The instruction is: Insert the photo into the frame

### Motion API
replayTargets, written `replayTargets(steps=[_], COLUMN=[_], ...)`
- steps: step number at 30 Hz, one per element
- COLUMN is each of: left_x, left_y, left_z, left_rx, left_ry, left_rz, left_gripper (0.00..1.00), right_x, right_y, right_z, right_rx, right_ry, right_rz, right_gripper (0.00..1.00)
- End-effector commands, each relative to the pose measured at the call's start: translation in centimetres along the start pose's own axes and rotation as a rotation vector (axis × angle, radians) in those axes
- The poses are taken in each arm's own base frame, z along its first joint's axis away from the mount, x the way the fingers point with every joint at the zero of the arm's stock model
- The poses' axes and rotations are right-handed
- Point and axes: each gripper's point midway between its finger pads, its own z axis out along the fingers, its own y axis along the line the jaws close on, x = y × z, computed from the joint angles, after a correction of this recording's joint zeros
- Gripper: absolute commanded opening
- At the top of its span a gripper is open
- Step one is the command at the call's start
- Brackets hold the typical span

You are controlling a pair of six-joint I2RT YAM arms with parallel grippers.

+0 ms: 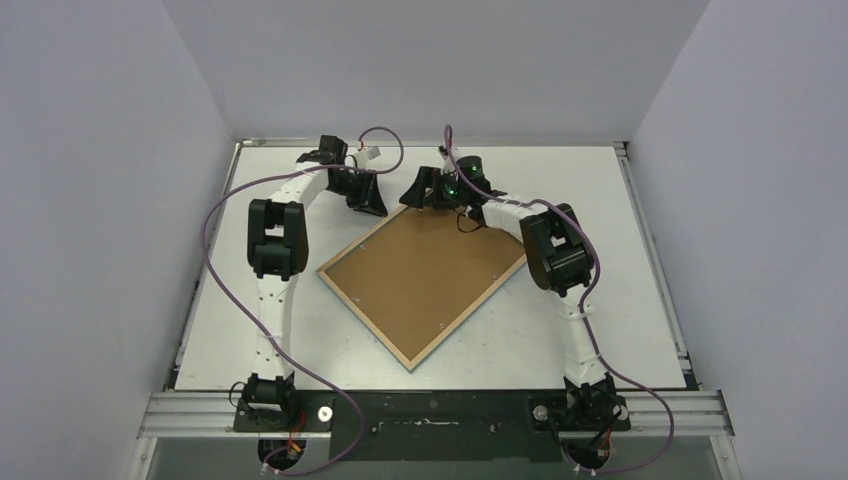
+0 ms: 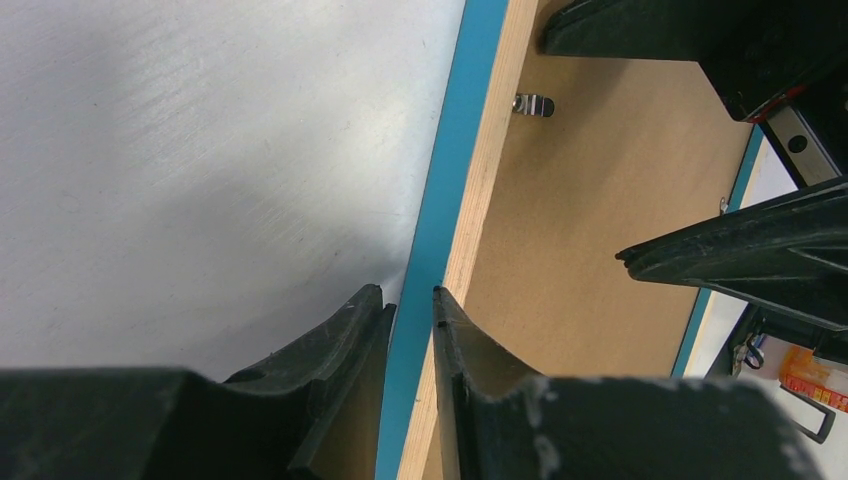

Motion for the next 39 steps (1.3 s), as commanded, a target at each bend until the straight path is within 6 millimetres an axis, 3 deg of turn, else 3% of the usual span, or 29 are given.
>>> replayTargets(steps=[1, 22, 39], left_x=[-0.2, 0.2, 1.5], left_y=[0.0, -0.2, -0.7], left_z=[-0.2, -0.5, -0.1], left_rx=[0.003, 0.003, 0.03], left_ry=[-0.007, 0.0, 0.015], left_rz=[0.019, 0.021, -0.007], left_gripper=[0.21, 0.2, 0.2], right_x=[1.9, 2.2, 1.7], right_y=[1.4, 3.7, 3.8], right_z=[0.0, -1.5, 0.0], right_rx=[-0.025, -0.044, -0.048], right_ry=[0.047, 0.038, 0.002], right_rz=[-0.016, -0.01, 0.053], right_gripper=[0.96, 0.96, 0.96])
